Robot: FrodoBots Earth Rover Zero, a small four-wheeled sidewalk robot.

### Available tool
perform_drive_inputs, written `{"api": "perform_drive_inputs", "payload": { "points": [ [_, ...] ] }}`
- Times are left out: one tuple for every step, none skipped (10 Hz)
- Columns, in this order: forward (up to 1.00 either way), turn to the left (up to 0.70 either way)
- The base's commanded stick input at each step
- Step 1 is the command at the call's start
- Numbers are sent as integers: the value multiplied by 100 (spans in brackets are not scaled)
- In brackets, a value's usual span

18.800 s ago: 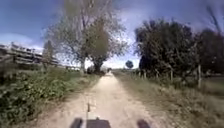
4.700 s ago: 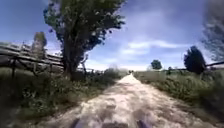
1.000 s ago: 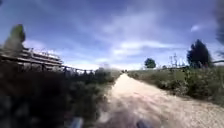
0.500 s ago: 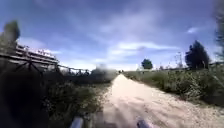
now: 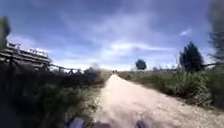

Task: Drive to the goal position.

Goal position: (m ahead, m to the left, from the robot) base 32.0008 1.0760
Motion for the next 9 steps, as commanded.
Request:
{"api": "perform_drive_inputs", "payload": {
  "points": [
    [100,0],
    [100,0],
    [100,0],
    [100,0],
    [100,0],
    [100,0],
    [100,0],
    [100,0],
    [100,0]
  ]
}}
